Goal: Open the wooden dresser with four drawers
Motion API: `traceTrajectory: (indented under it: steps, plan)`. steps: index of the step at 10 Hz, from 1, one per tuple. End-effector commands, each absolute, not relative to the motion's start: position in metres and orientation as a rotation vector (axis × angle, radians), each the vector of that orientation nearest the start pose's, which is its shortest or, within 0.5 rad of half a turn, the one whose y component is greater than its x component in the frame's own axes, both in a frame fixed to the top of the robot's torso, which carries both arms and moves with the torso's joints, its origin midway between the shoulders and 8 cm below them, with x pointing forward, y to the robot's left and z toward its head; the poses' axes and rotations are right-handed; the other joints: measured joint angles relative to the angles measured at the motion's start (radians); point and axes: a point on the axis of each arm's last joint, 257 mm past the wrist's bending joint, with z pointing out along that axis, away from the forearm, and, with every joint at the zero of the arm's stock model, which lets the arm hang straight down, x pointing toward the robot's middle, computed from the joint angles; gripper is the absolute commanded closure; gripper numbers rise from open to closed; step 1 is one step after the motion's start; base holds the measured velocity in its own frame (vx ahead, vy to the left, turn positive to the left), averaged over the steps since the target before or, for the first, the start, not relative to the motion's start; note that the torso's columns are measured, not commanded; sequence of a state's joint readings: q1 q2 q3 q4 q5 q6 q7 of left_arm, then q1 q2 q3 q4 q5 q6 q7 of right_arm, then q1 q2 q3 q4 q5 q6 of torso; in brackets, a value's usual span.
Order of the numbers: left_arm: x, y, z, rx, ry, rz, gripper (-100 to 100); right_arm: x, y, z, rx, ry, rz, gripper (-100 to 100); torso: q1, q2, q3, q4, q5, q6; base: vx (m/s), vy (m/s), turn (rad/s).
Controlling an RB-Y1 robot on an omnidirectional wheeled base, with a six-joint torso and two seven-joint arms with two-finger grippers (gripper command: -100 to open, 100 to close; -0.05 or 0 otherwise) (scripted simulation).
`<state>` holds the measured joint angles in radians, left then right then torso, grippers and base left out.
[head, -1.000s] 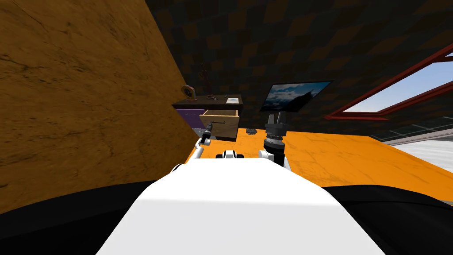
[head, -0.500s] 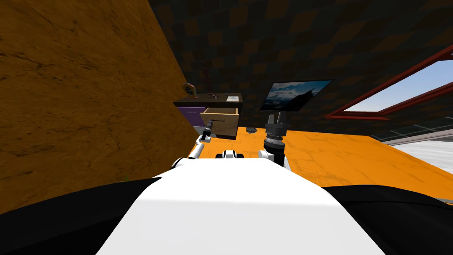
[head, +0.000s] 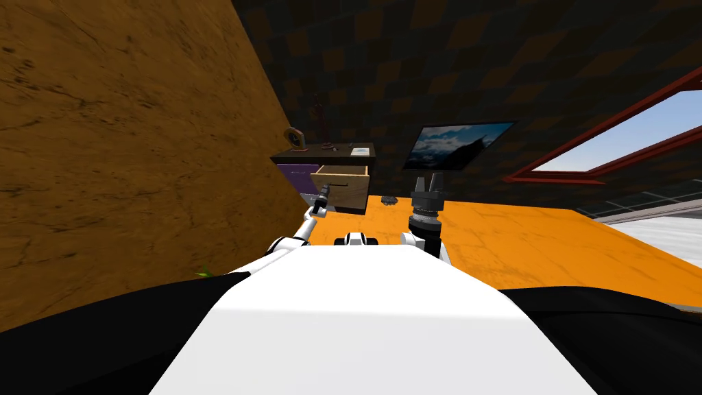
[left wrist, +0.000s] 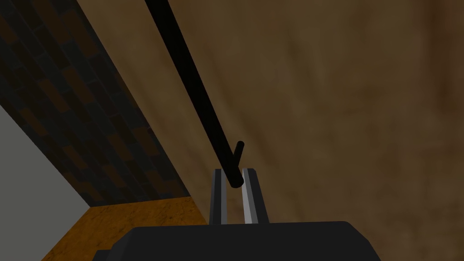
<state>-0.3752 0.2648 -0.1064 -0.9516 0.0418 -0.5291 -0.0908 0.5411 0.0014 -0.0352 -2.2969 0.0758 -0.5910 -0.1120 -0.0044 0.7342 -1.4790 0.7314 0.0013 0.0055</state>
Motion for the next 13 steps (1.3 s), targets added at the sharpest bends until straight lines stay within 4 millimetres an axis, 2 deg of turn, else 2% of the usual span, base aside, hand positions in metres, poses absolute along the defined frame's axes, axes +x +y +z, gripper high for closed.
traceTrajectory:
  steps: [1,2,3,4,10,13]
  plan:
    - [0.627,0.232,-0.199,-0.706,1.273,-1.159,100,0.322,-0.28,0.035,0.586,0.587,1.329,0,0.0,0.004,0.003,0.003,-0.001,-0.001,-0.063,-0.016,0.005]
    - [0.638,0.237,-0.178,-0.689,1.24,-1.171,100,0.322,-0.28,0.035,0.586,0.587,1.329,0,0.0,0.001,0.002,0.003,-0.001,-0.001,-0.13,-0.04,0.042]
    - [0.644,0.237,-0.176,-0.689,1.244,-1.166,100,0.322,-0.28,0.035,0.586,0.587,1.329,0,0.0,0.005,0.003,0.006,-0.002,-0.004,-0.123,-0.03,0.04]
    - [0.65,0.248,-0.17,-0.702,1.241,-1.143,-100,0.322,-0.28,0.035,0.586,0.587,1.329,0,0.002,0.006,0.005,0.009,-0.003,-0.004,-0.091,0.016,-0.125]
    - [0.681,0.275,-0.138,-0.736,1.211,-1.097,-100,0.322,-0.28,0.035,0.586,0.587,1.329,0,0.004,0.003,0.003,0.006,-0.001,-0.005,-0.079,0.029,-0.105]
    - [0.69,0.282,-0.127,-0.752,1.201,-1.086,-100,0.322,-0.28,0.035,0.586,0.587,1.329,0,0.004,0.003,0.002,0.006,-0.001,-0.005,-0.05,0.007,-0.054]
